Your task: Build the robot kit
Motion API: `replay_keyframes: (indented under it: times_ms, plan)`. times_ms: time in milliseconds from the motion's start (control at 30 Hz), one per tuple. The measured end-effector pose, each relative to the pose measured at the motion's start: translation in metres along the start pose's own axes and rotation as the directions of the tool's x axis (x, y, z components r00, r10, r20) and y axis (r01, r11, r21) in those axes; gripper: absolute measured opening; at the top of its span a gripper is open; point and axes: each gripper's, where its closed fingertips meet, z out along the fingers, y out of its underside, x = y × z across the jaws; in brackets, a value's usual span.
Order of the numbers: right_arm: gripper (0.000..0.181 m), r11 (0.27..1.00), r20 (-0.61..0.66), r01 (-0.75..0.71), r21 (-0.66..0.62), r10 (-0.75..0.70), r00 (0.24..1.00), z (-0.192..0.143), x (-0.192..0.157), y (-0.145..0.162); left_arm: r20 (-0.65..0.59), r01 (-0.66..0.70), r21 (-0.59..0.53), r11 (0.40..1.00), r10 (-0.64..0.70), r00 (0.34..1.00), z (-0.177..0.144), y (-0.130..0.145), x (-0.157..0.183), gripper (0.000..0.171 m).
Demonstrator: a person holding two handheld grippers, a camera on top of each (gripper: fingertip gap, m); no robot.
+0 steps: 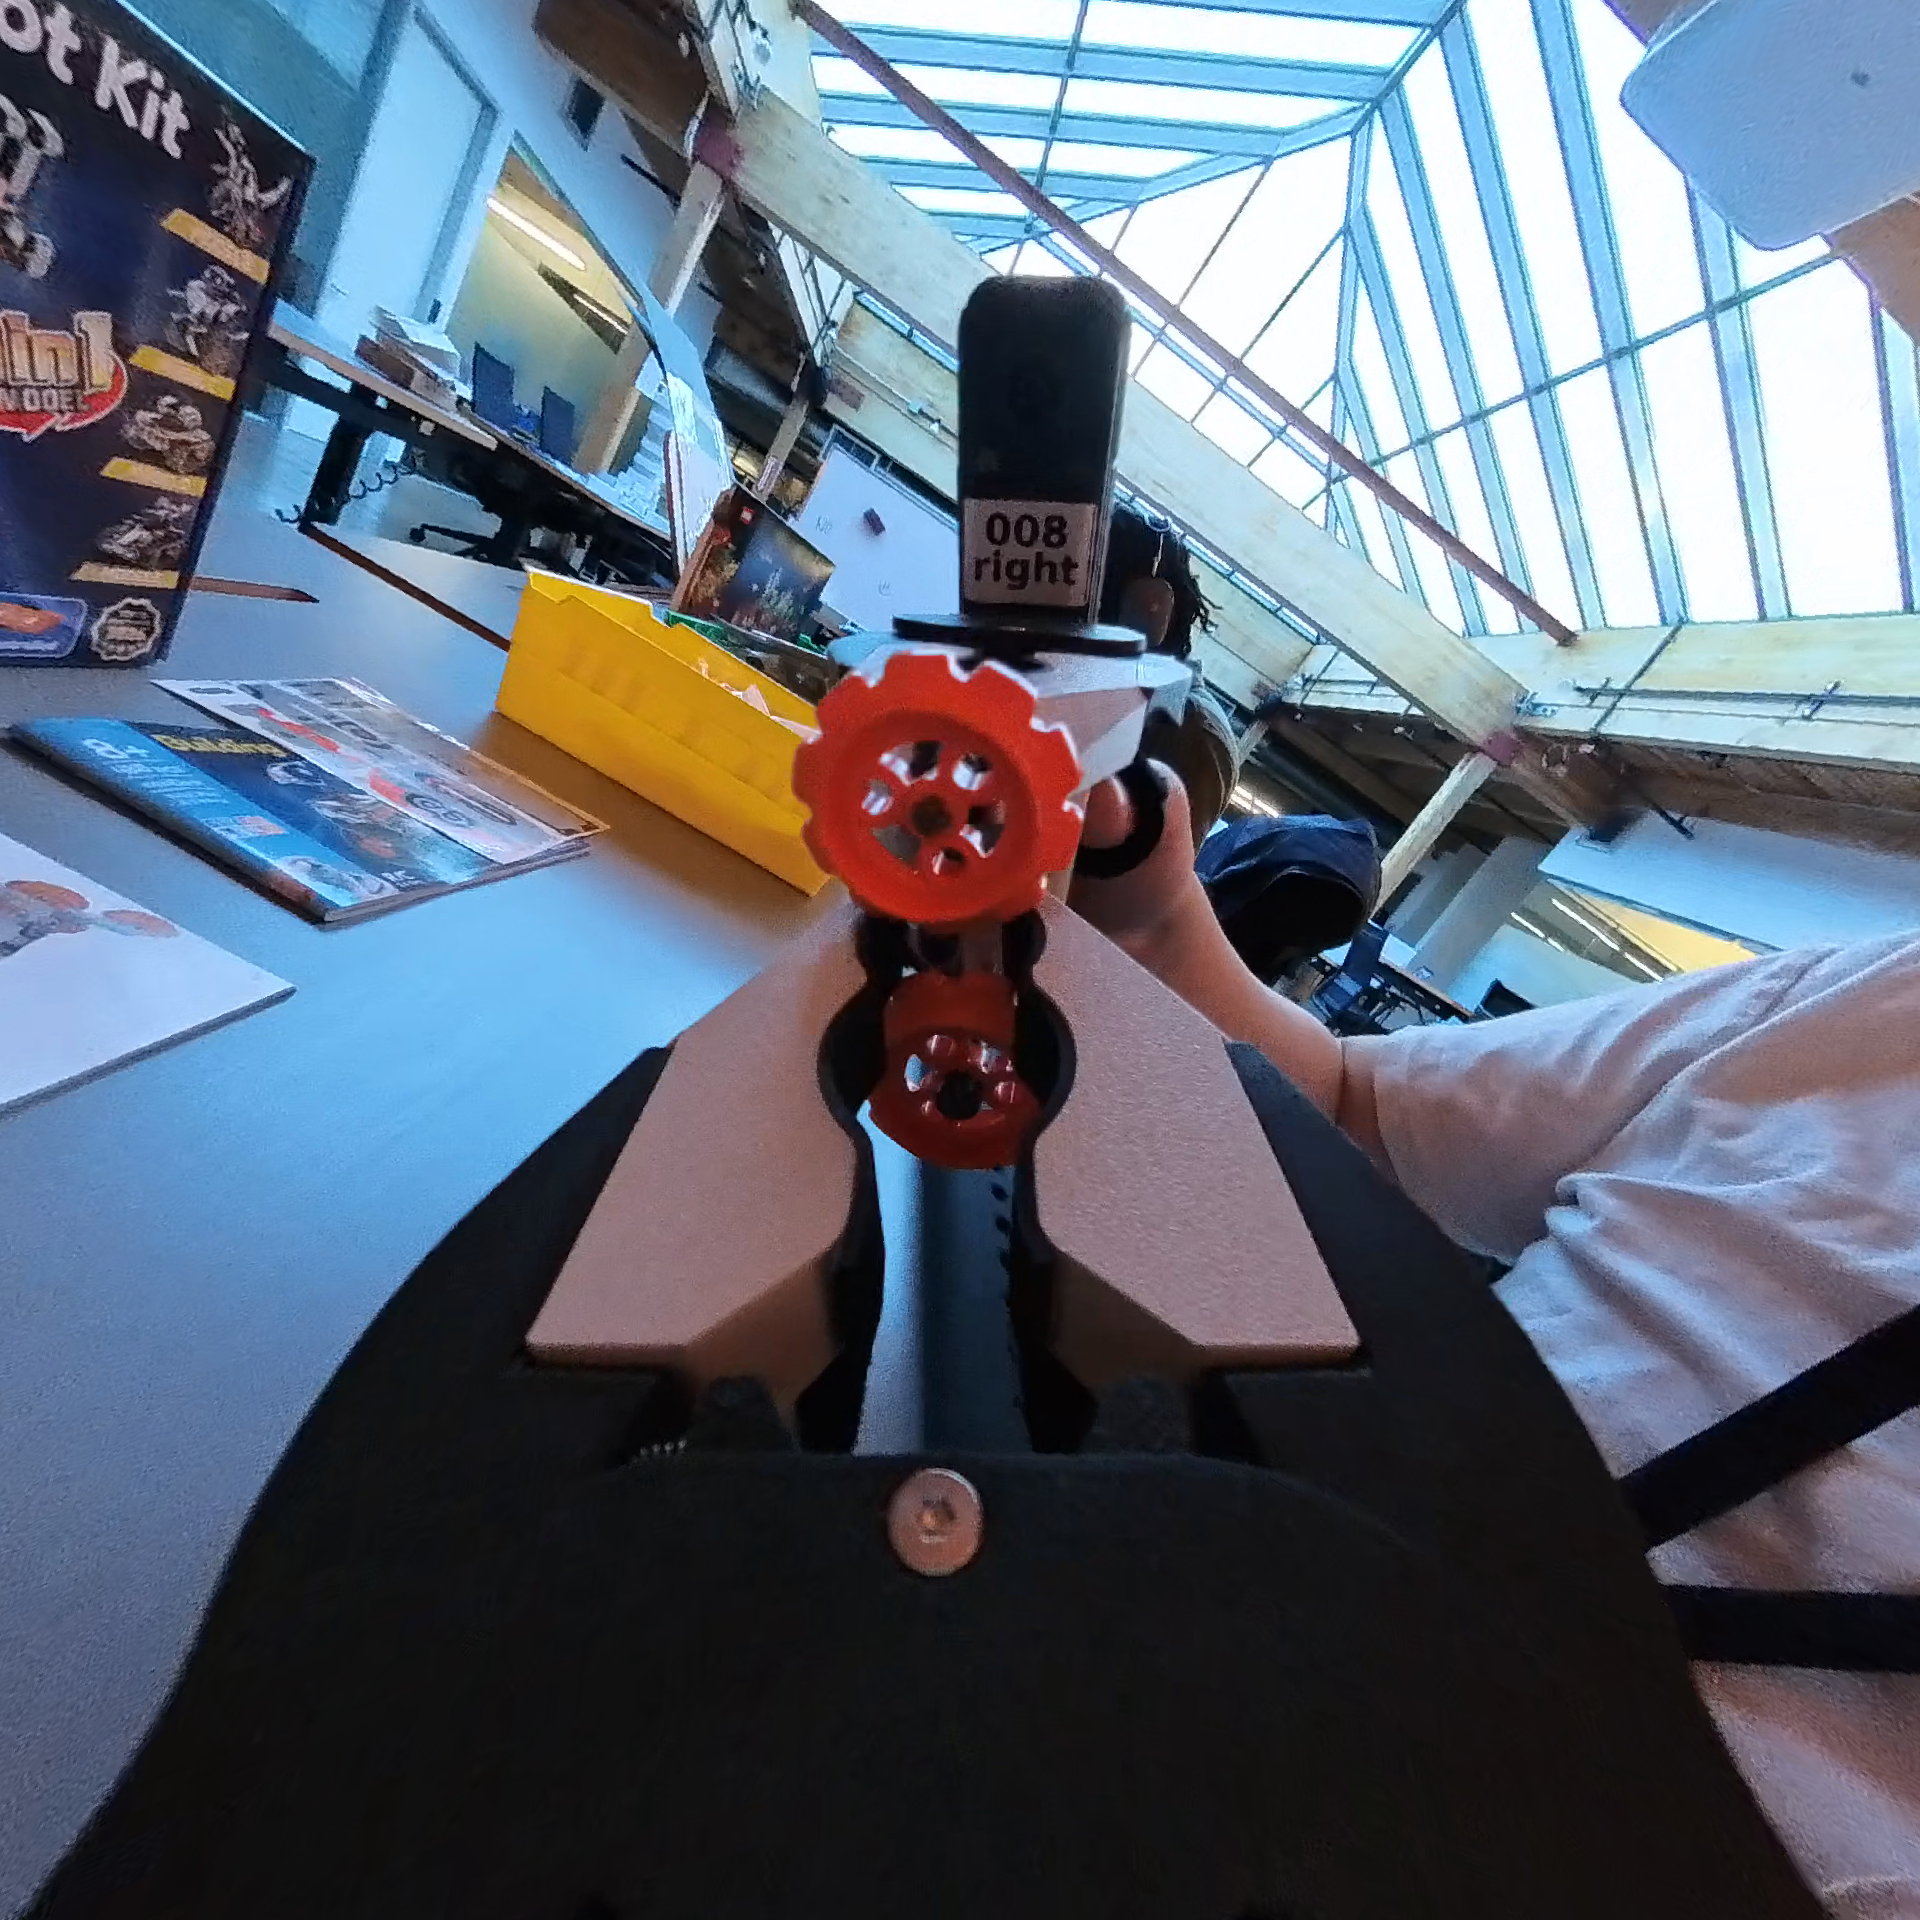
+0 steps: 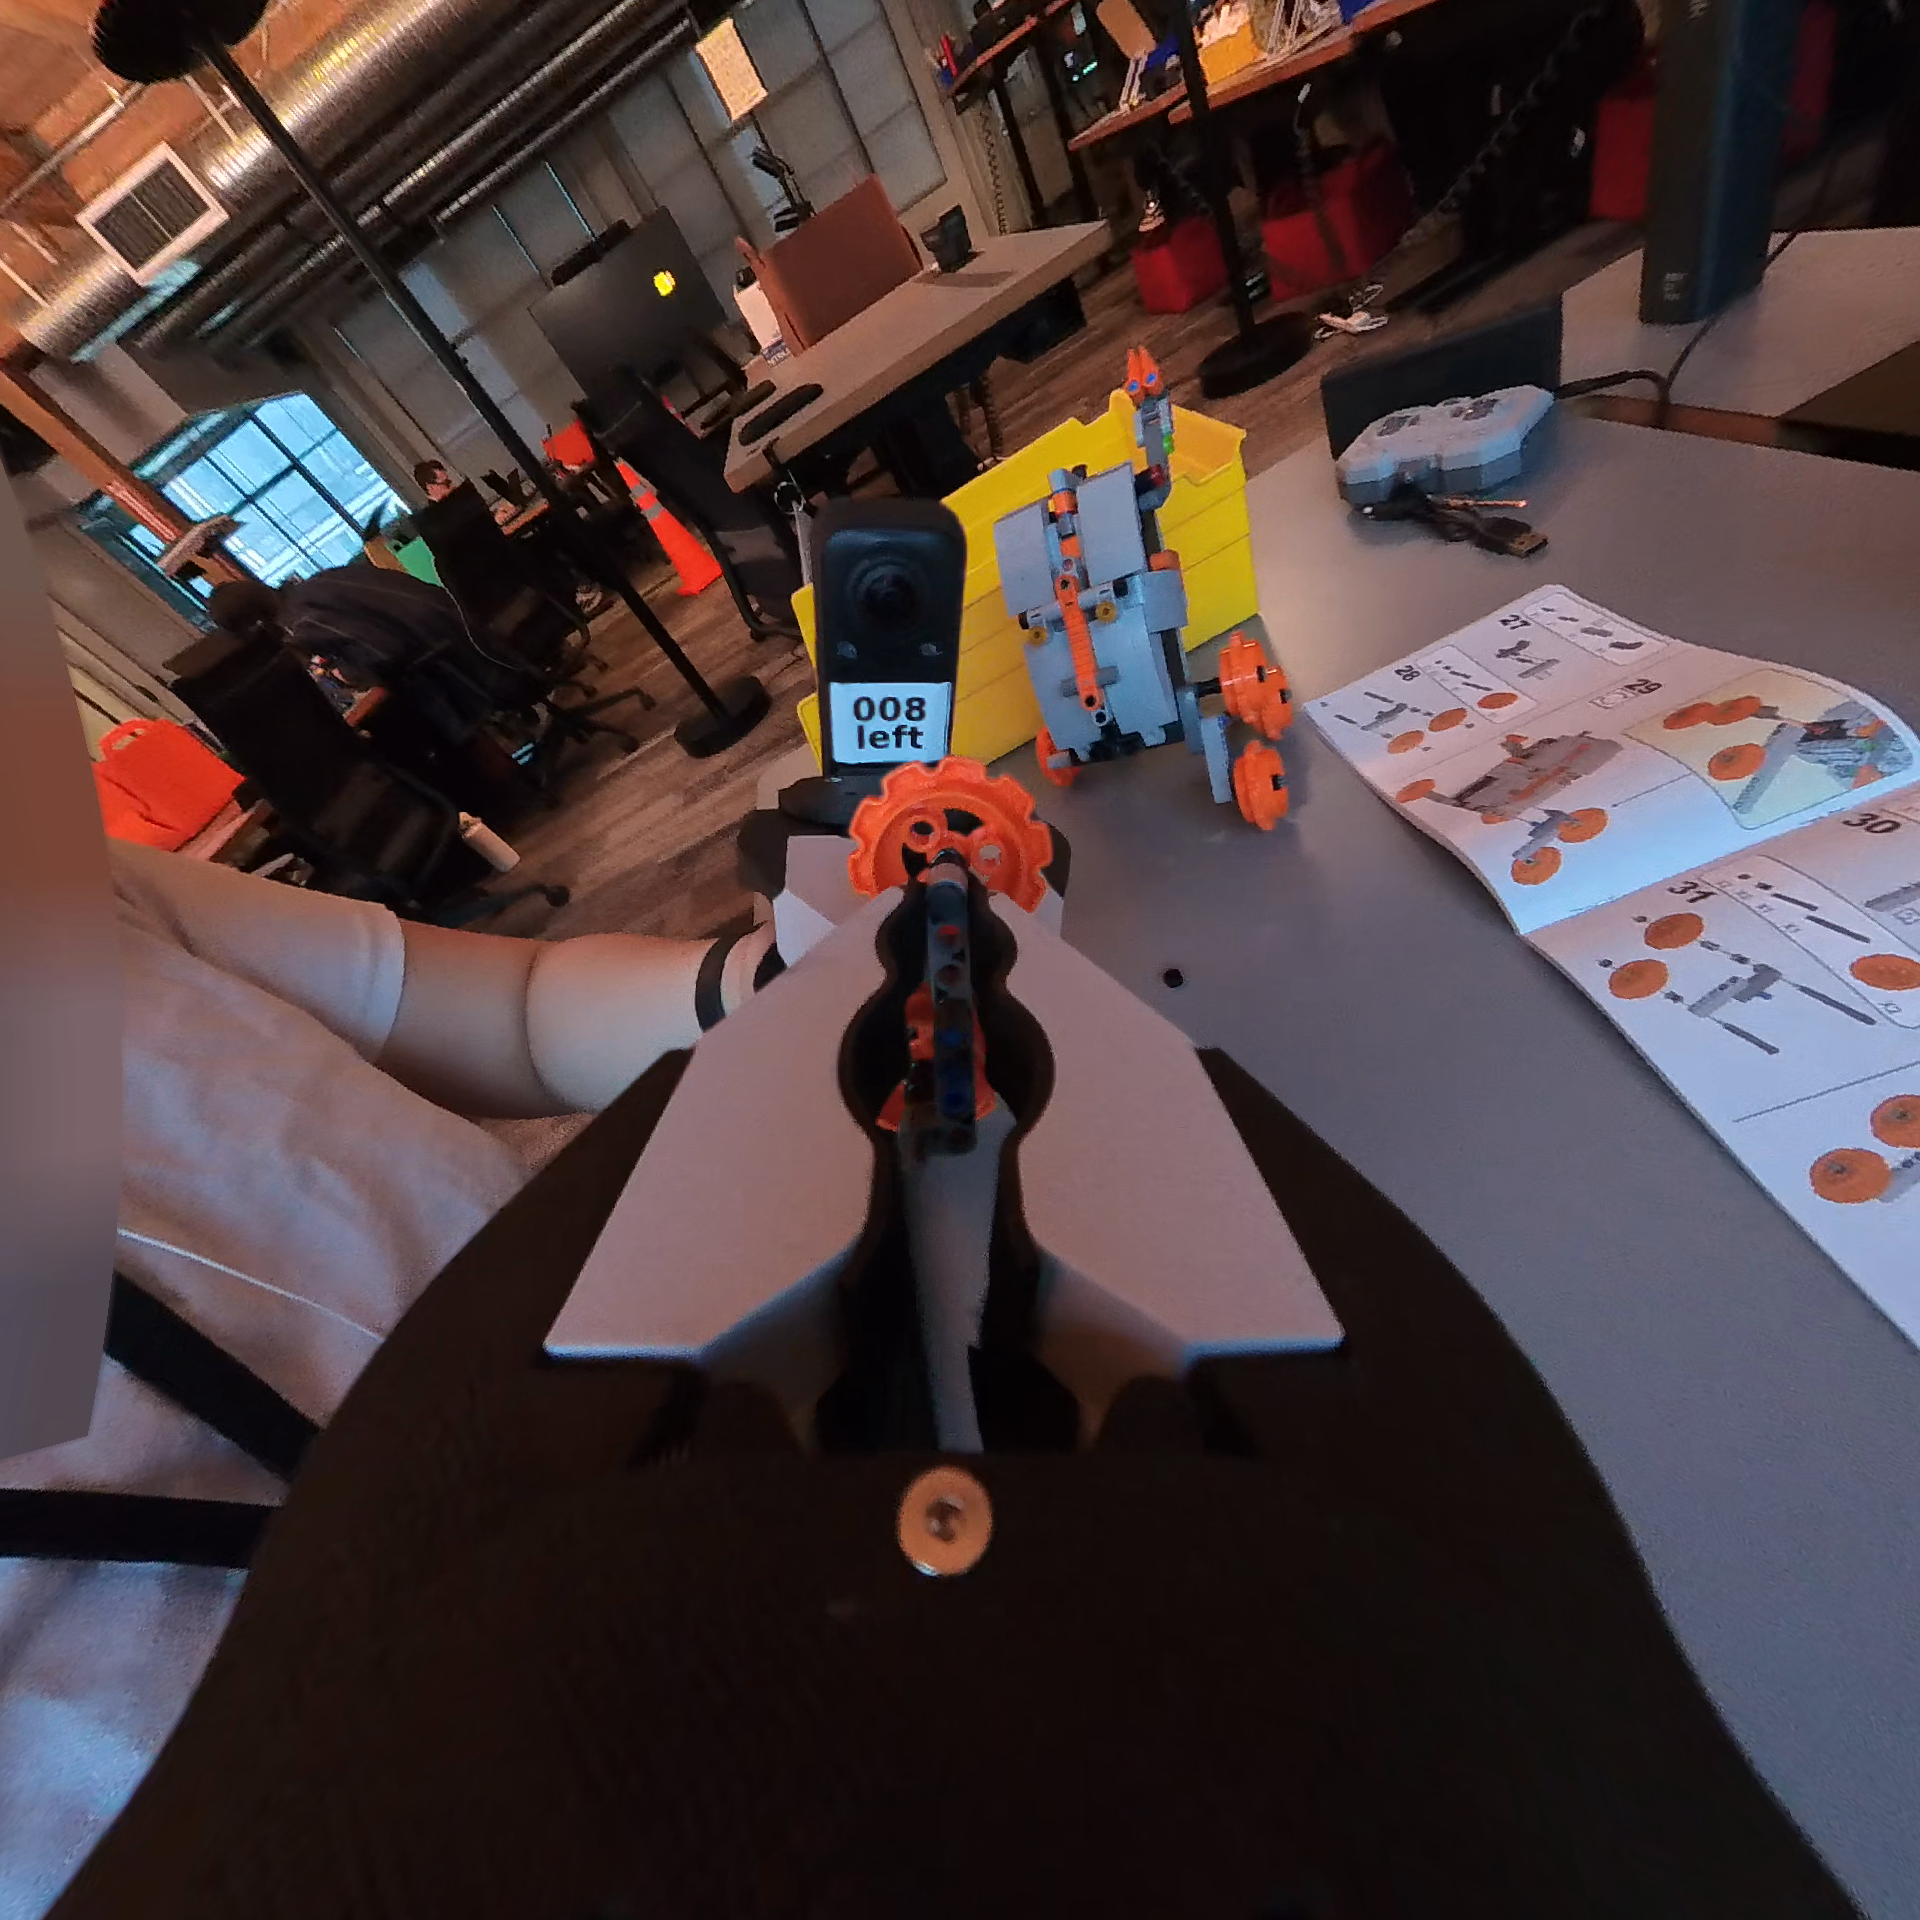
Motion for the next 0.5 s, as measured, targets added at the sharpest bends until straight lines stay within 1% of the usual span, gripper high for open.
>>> replay_keyframes:
  times_ms: [67, 200, 333, 467, 500]
  plan:
    - [0.006, 1.000, 0.001, 0.000, -0.004, 0.000, 1.000, 0.001, -0.001, 0.001, -0.002, 0.005, 0.001, 1.000, -0.005, 1.000, -0.001, 0.000, 0.000, 0.016]
    - [0.006, 1.000, -0.028, 0.024, -0.018, -0.025, 0.999, -0.002, 0.001, 0.001, -0.034, 0.054, 0.045, 0.998, -0.052, 0.998, -0.007, -0.007, 0.000, 0.016]
    - [0.006, 0.994, -0.016, 0.025, -0.105, -0.026, 1.000, -0.001, -0.003, 0.005, -0.072, 0.086, -0.015, 0.996, -0.087, 0.994, -0.003, 0.001, 0.005, 0.016]
    - [0.008, 0.980, -0.029, 0.004, -0.198, -0.010, 1.000, -0.006, 0.000, 0.010, -0.054, 0.086, -0.056, 0.995, -0.089, 0.995, -0.004, 0.004, 0.003, 0.015]
    - [0.013, 0.978, -0.032, -0.018, -0.206, 0.011, 0.999, -0.006, 0.001, 0.009, -0.042, 0.089, -0.059, 0.994, -0.092, 0.995, -0.005, 0.005, 0.001, 0.015]
